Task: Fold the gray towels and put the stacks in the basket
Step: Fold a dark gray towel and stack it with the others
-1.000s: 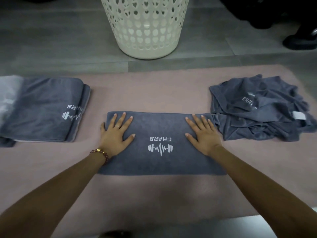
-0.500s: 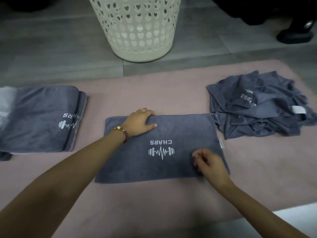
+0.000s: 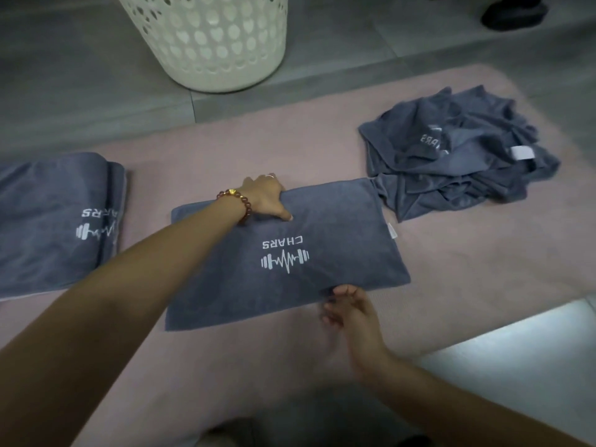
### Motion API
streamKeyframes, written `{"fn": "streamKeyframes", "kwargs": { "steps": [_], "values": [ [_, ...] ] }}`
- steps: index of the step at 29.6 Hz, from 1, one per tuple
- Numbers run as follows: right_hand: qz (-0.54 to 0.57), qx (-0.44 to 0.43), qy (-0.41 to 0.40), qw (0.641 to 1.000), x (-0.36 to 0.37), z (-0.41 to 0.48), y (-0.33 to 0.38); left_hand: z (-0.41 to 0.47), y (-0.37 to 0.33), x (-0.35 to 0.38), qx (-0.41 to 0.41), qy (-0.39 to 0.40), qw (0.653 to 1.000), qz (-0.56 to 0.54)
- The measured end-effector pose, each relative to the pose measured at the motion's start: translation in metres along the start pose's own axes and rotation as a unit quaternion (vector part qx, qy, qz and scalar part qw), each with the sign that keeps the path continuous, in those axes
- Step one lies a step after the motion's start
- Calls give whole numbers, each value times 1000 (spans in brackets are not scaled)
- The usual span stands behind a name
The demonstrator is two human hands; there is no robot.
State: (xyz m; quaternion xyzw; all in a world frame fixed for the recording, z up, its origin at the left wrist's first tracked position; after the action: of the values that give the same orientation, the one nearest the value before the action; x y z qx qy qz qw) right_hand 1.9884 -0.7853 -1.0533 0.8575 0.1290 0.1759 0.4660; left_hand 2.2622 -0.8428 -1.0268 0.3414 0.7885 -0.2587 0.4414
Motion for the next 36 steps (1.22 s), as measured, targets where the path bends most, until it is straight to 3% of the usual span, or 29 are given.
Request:
{"fn": "streamKeyframes", "kwargs": {
  "steps": [4,7,10,16,21,24,26,28,31,36],
  "values": [
    [16,-27,-6,999,17,-5,-3,-14,-12,-7,75,-7,997,-28],
    [-36,-27,22,999,21,-1,5,-31,-18,-14,106,-7,993,-50],
    [-61,8,63,996,22,2,5,-41,-22,-18,138,20,986,-89],
    [-9,73,149,986,30,-3,2,-70,-29,-44,191,103,948,-234],
    [19,-5,185,983,29,12,50,-105,-18,-107,192,13,888,-418],
    [169,-46,175,969,28,29,116,-127,-10,-149,206,-59,825,-523],
    [213,-91,217,948,32,36,162,-142,-8,-167,221,-95,794,-558],
    [148,-136,268,942,38,36,192,-153,-9,-175,230,-126,787,-559],
    [-17,-184,307,934,44,34,206,-160,-7,-168,217,-142,802,-538],
    [-178,-248,269,913,37,33,222,-154,17,-135,143,-107,835,-520]
  ]
}}
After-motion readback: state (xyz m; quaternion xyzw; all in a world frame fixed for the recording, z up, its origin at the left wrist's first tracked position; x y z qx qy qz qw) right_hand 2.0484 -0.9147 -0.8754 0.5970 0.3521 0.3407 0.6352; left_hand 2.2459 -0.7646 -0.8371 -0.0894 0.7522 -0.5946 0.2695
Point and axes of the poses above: each hand's wrist, its own z-axis towards the middle knuckle, its own x-axis out of the palm, y = z × x, the point moved 9 cm from there along z, towards the middle knuckle, and after that the axes turned 11 degrees about -x, right-handed, at the moved point
